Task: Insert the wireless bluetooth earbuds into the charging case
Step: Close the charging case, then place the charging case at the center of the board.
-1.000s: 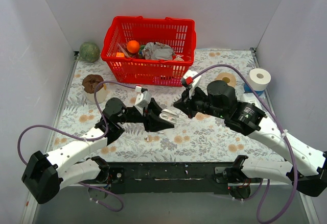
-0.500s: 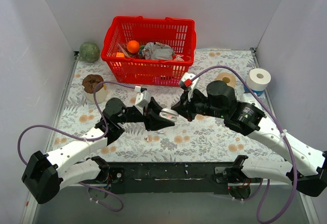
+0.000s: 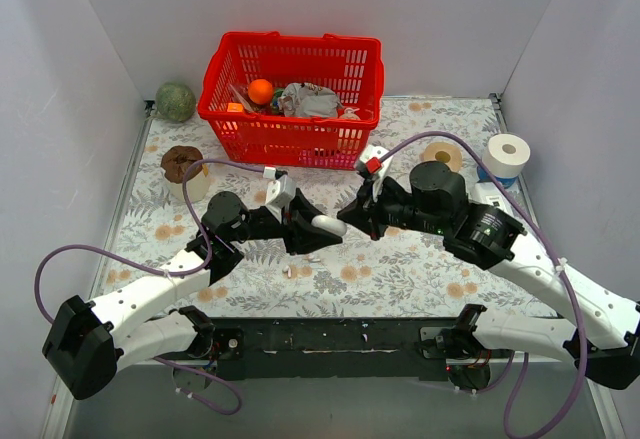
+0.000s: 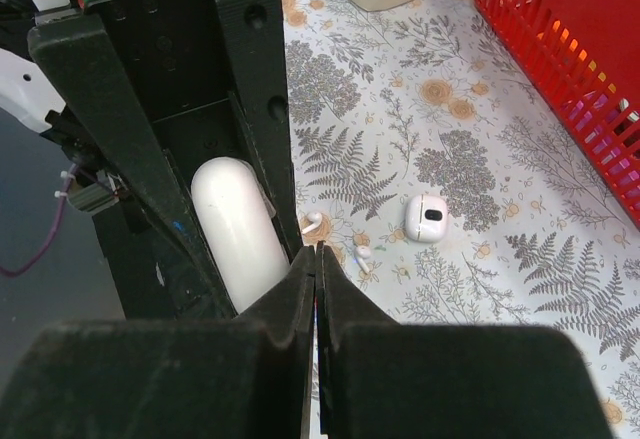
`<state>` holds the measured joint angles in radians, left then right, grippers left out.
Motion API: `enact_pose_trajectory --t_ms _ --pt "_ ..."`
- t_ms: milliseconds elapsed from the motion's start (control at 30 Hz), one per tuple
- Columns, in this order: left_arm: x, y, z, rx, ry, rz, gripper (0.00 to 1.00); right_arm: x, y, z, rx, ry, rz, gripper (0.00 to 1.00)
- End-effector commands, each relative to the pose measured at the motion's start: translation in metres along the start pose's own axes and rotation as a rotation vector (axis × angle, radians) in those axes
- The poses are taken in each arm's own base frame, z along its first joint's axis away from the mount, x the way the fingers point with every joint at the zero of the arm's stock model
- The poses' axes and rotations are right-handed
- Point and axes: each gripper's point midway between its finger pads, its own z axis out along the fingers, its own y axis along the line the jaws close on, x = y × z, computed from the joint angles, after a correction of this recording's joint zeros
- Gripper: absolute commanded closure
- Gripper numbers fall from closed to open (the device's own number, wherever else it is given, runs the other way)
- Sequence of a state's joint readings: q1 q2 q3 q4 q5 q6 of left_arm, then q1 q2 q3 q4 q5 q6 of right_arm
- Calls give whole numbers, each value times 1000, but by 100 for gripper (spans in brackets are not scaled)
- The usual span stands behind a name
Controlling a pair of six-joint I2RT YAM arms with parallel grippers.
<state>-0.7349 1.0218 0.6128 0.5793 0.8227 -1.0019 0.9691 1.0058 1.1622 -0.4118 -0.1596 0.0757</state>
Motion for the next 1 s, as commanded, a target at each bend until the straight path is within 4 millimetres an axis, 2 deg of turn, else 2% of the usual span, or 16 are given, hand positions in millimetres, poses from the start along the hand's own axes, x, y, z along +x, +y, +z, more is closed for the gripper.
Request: enact_pose_trajectory --t_ms 0,100,133,167,233,267,333,400,433,500,533,700,733,767,833,967 --pt "-7 3 -3 -43 -23 15 100 -14 4 -8 -15 -75 -19 99" --pt "-8 9 -3 -79 -34 -9 100 -11 3 -7 -5 -74 0 99" --pt "-9 13 -3 -101 -37 -17 100 -10 -6 -8 46 -79 17 99" --pt "-7 21 -4 -153 -23 -46 100 -5 -34 -11 208 -85 46 99" --pt "-9 52 -10 -338 -39 -78 100 -3 -59 -26 370 -124 100 99" --pt "0 65 -16 -421 -7 -121 100 6 -75 -34 461 -127 113 99" --pt "5 102 -37 -637 -21 -195 100 17 -84 -34 491 -111 134 91" --pt "23 124 -57 -759 24 -308 100 40 -84 -24 474 -48 144 86" --pt "35 144 -71 -838 27 -409 100 48 -83 -20 465 -25 153 84" --pt "53 161 -87 -927 60 -536 100 70 -83 -11 447 24 170 82" --pt "77 174 -101 -999 103 -638 100 72 -81 -7 433 19 183 82" --pt "105 199 -105 -1058 132 -722 100 96 -76 1 393 43 195 77" --pt "108 204 -107 -1077 133 -720 100 97 -75 1 385 43 195 77" --pt "123 211 -109 -1104 164 -743 100 97 -74 1 381 42 189 77" --pt "124 223 -108 -1120 157 -733 100 99 -74 0 379 38 187 77" --pt "145 243 -121 -1220 185 -754 100 103 -71 1 359 41 184 77"
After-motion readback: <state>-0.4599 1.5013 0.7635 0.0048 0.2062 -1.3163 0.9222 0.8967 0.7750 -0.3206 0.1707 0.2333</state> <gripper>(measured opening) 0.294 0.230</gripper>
